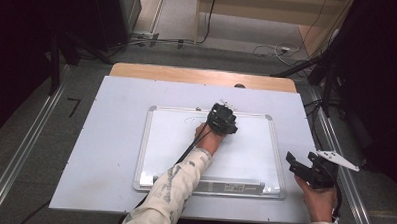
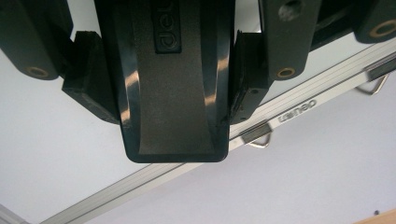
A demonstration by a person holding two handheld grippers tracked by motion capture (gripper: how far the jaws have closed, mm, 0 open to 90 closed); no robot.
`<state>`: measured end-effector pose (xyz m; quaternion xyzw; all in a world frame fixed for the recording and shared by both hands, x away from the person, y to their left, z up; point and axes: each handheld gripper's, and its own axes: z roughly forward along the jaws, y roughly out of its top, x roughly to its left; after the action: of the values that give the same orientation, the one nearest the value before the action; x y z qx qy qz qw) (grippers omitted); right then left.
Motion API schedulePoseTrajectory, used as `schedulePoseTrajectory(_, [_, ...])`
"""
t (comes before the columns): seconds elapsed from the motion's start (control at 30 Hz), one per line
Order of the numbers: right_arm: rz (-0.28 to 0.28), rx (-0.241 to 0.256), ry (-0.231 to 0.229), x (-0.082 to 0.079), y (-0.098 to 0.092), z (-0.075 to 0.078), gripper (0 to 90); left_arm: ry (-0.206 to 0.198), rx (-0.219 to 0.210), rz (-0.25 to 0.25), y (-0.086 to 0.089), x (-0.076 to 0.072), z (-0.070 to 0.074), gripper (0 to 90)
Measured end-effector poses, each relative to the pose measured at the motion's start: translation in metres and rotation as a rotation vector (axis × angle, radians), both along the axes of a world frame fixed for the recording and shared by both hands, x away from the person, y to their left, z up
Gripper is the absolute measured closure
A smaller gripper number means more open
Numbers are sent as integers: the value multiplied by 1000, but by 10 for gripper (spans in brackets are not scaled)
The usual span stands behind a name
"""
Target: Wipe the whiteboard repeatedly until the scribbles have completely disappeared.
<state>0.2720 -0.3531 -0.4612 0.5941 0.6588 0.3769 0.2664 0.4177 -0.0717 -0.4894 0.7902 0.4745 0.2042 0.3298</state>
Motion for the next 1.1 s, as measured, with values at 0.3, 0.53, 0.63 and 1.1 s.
schedulePoseTrajectory(0.3, [-2, 3, -1, 0, -1, 0, 178, 6, -3, -9, -7, 1, 0, 406])
schedulePoseTrajectory(0.53, [-3, 3, 1, 0, -1, 0, 178, 12, -7, 9, 10, 0, 0, 406])
schedulePoseTrajectory(0.63, [-4, 2, 1, -1, 0, 0, 178, 9, -9, 22, 20, 0, 0, 406])
schedulePoseTrajectory(1.1, [-9, -1, 4, -1, 0, 0, 178, 15, -9, 78, 59, -5, -1, 406])
